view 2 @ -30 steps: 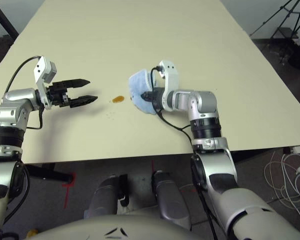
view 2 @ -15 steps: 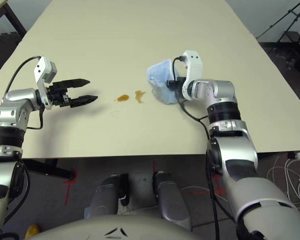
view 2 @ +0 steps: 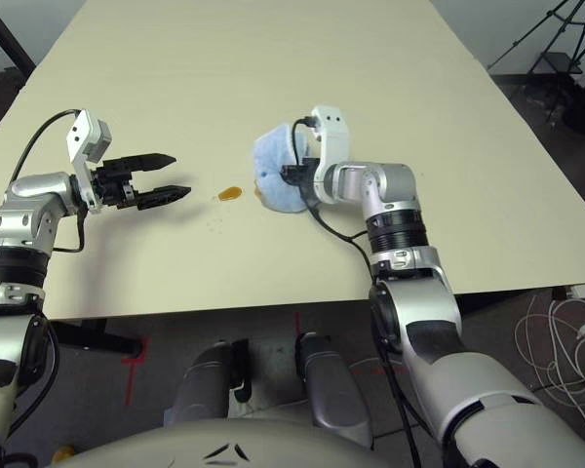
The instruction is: Wipe the water off the table with a rag.
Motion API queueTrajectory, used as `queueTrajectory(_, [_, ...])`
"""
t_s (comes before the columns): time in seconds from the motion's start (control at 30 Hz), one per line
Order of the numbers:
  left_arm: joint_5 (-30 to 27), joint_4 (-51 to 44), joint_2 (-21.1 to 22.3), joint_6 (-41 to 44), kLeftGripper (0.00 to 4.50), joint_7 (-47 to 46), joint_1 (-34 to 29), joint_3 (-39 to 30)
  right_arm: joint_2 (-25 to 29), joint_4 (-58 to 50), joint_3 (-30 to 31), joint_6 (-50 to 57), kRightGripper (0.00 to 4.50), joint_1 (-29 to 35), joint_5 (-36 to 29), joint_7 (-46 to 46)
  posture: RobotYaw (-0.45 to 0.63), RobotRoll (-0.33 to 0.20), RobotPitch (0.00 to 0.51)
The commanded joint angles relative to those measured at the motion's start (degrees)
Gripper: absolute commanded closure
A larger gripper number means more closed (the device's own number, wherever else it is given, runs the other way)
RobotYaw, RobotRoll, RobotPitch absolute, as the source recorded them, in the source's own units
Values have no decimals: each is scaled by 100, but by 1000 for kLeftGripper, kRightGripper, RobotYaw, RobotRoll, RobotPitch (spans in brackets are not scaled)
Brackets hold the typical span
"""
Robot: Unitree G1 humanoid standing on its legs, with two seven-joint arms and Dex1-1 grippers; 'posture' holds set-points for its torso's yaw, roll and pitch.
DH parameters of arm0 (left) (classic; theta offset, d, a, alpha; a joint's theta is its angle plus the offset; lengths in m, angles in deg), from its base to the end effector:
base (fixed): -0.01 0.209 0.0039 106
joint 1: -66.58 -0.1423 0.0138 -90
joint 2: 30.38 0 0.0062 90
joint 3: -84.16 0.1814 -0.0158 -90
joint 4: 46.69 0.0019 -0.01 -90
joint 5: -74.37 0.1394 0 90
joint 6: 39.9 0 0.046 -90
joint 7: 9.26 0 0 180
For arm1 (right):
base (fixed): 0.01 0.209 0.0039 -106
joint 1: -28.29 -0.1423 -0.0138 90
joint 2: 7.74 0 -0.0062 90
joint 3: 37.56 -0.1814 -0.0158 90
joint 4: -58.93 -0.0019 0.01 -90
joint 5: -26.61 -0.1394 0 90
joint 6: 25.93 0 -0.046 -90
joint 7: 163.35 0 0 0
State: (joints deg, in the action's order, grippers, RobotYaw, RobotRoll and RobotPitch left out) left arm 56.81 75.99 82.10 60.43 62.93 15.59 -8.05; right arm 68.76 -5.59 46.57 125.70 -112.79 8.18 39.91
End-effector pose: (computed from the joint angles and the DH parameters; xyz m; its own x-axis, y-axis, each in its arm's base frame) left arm 0.3075 0.2887 0.1688 0.5209 -0.8250 -0.2190 0.8533 0.5097 0.1097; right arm 0.3277 -0.1019 0.1547 0.5829 0.6816 -0.4422 -0.5107 0.7307 0.4530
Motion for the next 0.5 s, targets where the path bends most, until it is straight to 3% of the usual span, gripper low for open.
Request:
queueTrajectory(0.03, [51, 91, 45, -43, 0, 45, 10, -23, -287, -52, 207, 277, 4460, 145, -107, -61, -158, 0, 154])
queueTrajectory(0.5, [12, -4, 54, -27, 0, 9, -100, -66, -1111, 200, 615, 246, 4460, 50, -60, -87, -135, 0, 152])
